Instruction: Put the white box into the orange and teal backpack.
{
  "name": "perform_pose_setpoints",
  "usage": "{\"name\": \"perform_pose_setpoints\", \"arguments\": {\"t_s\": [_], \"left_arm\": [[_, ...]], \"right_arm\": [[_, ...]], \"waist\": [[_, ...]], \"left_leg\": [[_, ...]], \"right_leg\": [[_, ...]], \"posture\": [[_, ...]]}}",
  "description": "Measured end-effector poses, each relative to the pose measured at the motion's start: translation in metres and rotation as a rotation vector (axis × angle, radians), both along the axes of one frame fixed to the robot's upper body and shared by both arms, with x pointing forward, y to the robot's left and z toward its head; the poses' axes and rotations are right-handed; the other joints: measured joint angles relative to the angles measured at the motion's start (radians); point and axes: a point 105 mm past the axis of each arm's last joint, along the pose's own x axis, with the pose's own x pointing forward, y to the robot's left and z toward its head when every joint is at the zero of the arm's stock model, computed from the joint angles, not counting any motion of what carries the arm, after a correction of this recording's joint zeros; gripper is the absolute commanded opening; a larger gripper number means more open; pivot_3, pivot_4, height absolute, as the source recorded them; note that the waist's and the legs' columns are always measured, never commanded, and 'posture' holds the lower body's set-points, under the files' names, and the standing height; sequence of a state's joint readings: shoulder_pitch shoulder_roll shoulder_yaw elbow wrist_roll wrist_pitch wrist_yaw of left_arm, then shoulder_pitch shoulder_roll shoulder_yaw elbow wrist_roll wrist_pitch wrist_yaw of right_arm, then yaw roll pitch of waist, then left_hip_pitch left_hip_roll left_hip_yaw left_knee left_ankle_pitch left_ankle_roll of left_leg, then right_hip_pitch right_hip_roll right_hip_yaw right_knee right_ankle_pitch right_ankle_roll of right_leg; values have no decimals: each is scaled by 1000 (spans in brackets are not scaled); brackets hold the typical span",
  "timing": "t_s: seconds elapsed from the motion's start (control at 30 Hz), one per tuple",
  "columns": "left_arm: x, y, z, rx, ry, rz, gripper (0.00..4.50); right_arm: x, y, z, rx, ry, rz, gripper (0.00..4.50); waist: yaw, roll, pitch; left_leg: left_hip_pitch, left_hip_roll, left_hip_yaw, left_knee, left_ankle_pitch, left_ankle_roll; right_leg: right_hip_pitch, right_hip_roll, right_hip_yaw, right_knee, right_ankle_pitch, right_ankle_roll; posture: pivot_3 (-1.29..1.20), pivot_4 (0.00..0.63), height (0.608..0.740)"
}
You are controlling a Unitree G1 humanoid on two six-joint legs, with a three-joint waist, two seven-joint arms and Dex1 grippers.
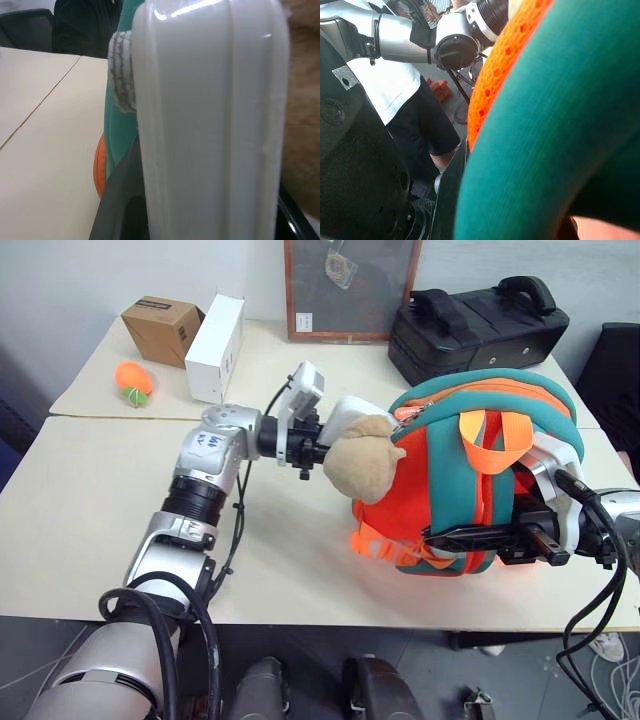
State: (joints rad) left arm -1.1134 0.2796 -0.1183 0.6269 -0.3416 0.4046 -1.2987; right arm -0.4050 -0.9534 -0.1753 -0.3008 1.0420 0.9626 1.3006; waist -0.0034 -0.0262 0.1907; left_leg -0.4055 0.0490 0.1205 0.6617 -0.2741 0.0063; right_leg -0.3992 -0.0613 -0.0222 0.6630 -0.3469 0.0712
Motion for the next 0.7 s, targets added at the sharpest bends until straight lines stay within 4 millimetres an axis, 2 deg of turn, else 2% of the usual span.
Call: {"name": "perform_pose_setpoints", "arguments": {"t_s": [0.13,0.27,0.37,0.47,0.6,0.7], "left_arm": [[1,-36,-13,-8,36,-5,1346],[-1,-59,-23,17,17,4,1346],[-2,-63,-25,43,-24,10,2252],[-3,-42,-24,55,-39,26,3159],[-11,13,-8,95,-79,66,4356],[-23,41,8,123,-122,79,4472]], "right_arm": [[-2,4,1,14,-2,6,8],[1,7,2,30,-7,-17,8],[5,9,1,41,-20,-50,0],[7,10,-1,40,-18,-67,0],[8,8,-7,40,7,-85,0],[9,8,-8,48,1,-95,0]], "waist": [[3,0,0],[1,0,0],[-4,0,0],[-13,0,0],[-29,1,0],[-24,1,0]], "left_leg": [[0,0,0,0,0,1],[0,0,0,1,0,1],[0,0,0,0,0,0],[1,1,0,-1,0,-1],[1,2,0,-3,1,-2],[1,1,-1,-2,1,-2]], "right_leg": [[0,0,0,0,0,0],[0,0,0,0,0,1],[0,0,0,0,0,1],[0,1,0,0,0,0],[0,2,0,1,0,0],[0,1,0,1,0,0]], "posture": [[0,150,740],[0,150,740],[0,150,740],[0,150,740],[0,150,740],[0,150,740]]}}
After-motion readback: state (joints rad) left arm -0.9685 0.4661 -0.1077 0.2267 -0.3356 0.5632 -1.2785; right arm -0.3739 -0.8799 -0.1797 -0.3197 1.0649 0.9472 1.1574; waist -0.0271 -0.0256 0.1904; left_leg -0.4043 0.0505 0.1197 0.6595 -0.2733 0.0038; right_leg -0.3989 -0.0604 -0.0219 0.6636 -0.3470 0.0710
